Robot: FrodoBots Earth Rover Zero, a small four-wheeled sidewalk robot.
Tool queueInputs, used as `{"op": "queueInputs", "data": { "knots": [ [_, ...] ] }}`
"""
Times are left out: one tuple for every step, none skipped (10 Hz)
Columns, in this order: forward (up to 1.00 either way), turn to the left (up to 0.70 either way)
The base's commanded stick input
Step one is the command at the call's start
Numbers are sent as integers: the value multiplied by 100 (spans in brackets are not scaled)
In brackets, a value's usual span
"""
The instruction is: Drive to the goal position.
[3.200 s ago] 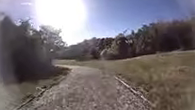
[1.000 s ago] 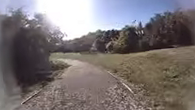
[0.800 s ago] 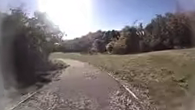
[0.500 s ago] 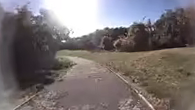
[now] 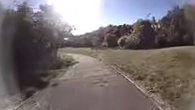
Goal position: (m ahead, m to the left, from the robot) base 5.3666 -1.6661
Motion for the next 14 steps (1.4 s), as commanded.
{"op": "queueInputs", "data": {
  "knots": [
    [100, 0],
    [100, 0],
    [100, 0],
    [100, 0],
    [100, 0],
    [100, 0],
    [100, 0],
    [100, 0],
    [100, 23],
    [100, 40],
    [100, 40],
    [100, 19],
    [100, 0],
    [100, 0]
  ]
}}
